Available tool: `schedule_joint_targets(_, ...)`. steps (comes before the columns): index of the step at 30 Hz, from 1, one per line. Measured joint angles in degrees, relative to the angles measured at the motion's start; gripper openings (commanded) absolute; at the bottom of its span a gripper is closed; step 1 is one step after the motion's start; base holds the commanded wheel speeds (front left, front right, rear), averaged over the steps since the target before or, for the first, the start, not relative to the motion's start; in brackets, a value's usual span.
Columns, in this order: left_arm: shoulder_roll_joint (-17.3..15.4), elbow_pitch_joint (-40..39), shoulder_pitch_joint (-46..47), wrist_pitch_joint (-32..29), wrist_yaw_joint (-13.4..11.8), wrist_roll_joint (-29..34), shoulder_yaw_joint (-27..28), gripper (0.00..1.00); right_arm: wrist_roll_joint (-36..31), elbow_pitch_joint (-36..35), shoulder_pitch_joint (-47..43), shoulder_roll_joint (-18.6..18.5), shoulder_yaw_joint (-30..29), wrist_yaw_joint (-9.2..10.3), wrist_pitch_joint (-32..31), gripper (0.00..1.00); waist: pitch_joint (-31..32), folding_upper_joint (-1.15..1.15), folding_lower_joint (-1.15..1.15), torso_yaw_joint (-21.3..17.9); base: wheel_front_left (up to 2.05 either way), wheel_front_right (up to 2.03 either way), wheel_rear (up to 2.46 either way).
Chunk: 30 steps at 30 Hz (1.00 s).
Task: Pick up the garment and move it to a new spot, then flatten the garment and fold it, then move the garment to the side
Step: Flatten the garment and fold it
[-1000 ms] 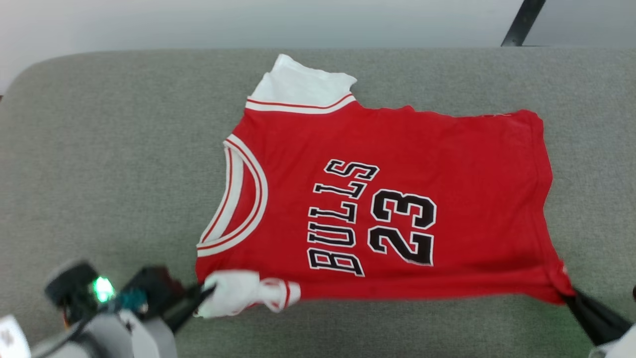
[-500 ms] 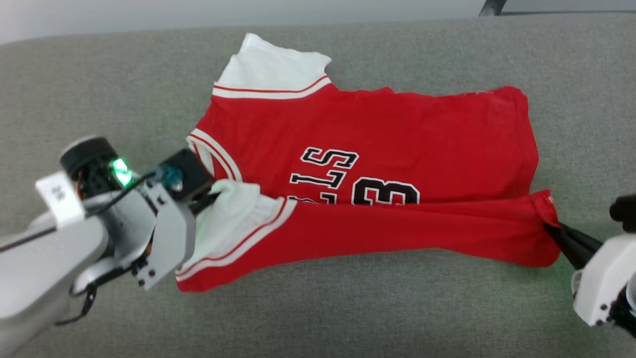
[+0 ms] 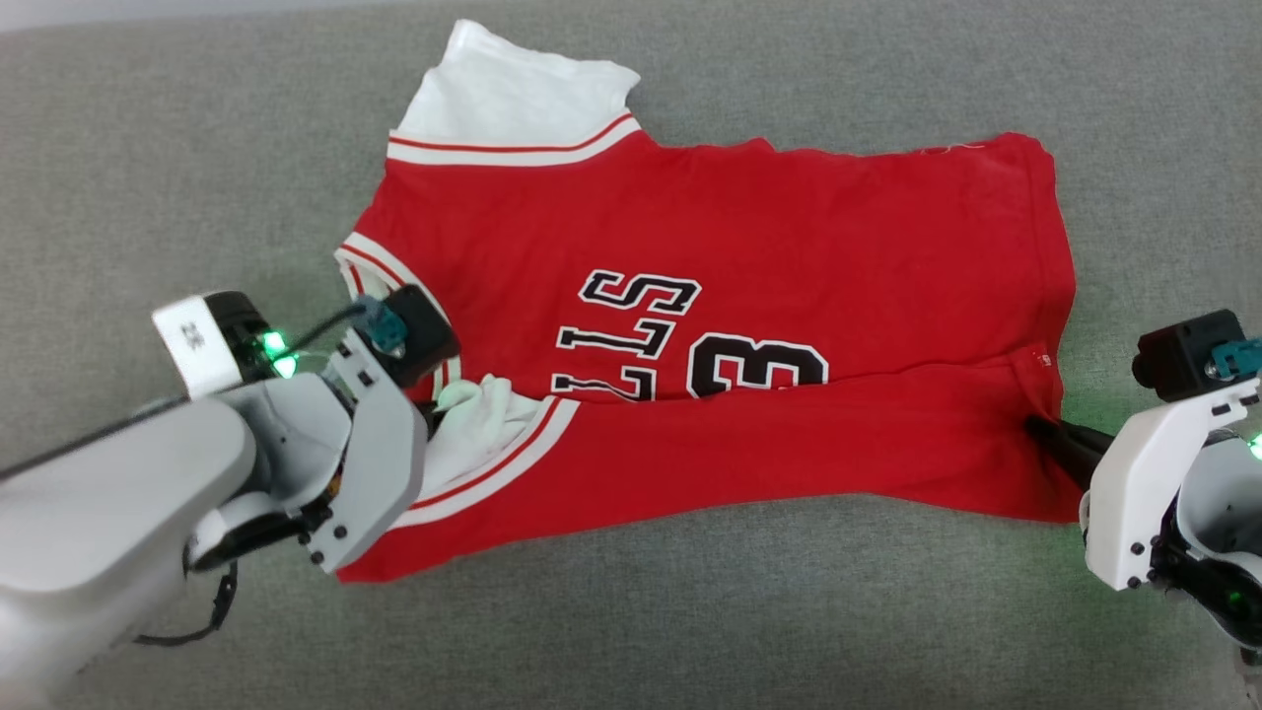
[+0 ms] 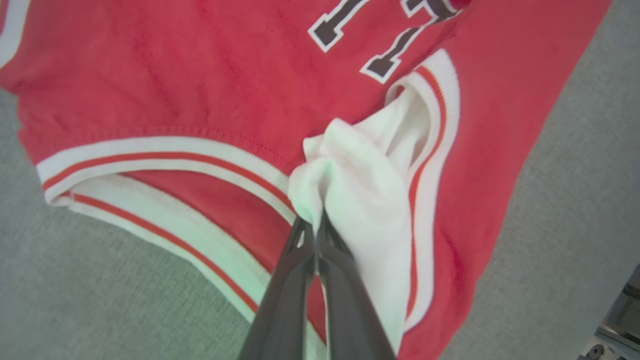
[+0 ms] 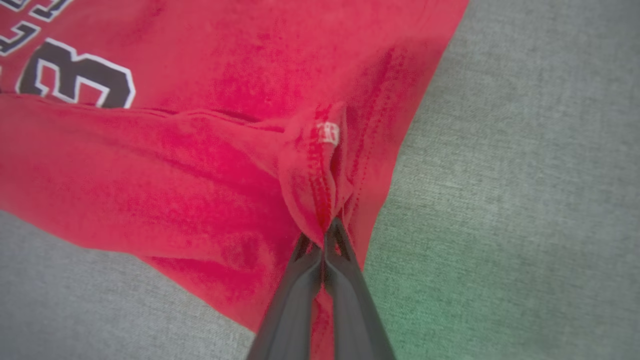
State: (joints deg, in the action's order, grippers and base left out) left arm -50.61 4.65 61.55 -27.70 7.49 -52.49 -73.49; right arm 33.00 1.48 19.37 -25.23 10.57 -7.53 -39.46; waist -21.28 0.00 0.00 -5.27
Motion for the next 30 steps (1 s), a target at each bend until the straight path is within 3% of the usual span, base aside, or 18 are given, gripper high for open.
schedule_joint_targets(1,0.09,0.32,0.13,-0.11,0.01,-0.85,0.02,0.08,0.03,0.19,0.24,-0.09,0.12,0.00,-0.55,0.00,0.09,0.00,0.00,0.09,0.00,0.00,0.00)
schedule_joint_targets(3,0.22,1.12,0.57,-1.32,0.01,-2.01,0.00,0.40,0.19,0.66,0.88,-0.13,0.08,0.00,-1.49,0.01,0.40,0.00,0.00,0.28,0.00,0.00,0.00)
schedule_joint_targets(5,0.57,2.04,1.25,-0.97,0.01,-4.19,0.01,0.49,0.20,1.00,1.29,-0.34,0.27,0.00,-2.69,0.25,0.83,0.00,0.00,0.54,0.00,0.00,0.00)
schedule_joint_targets(7,0.69,2.30,1.84,-1.49,0.01,-4.26,0.01,1.00,0.22,1.44,1.59,-0.37,0.23,0.00,-3.47,0.71,1.38,0.00,0.00,0.82,0.00,0.00,0.00)
schedule_joint_targets(8,0.86,2.74,2.04,-1.05,0.04,-5.20,0.02,1.00,0.25,1.53,1.93,-0.40,0.37,0.00,-4.00,0.98,1.70,0.00,0.00,0.97,0.00,0.00,0.00)
schedule_joint_targets(9,1.04,3.41,2.18,-1.21,0.04,-6.38,0.03,1.00,0.25,1.59,2.14,-0.49,0.51,0.00,-4.39,1.00,2.03,0.00,0.00,1.12,0.00,0.00,0.00)
schedule_joint_targets(16,1.11,5.65,2.37,-0.20,0.05,-8.29,0.01,1.00,0.24,2.43,2.50,-0.65,0.91,0.00,-6.25,1.00,4.98,0.00,0.00,2.10,0.00,0.00,0.00)
schedule_joint_targets(22,0.87,7.90,0.63,3.53,-0.07,-10.18,0.74,1.00,0.19,2.02,2.15,-1.31,0.77,0.00,-3.69,1.00,8.21,0.00,0.00,2.95,0.00,0.00,0.00)
schedule_joint_targets(30,0.47,5.77,-5.72,10.59,-8.66,-14.08,3.90,1.00,-2.26,-2.36,-1.69,-3.66,0.18,0.00,9.64,1.00,13.03,0.00,0.00,4.24,0.00,0.00,0.00)
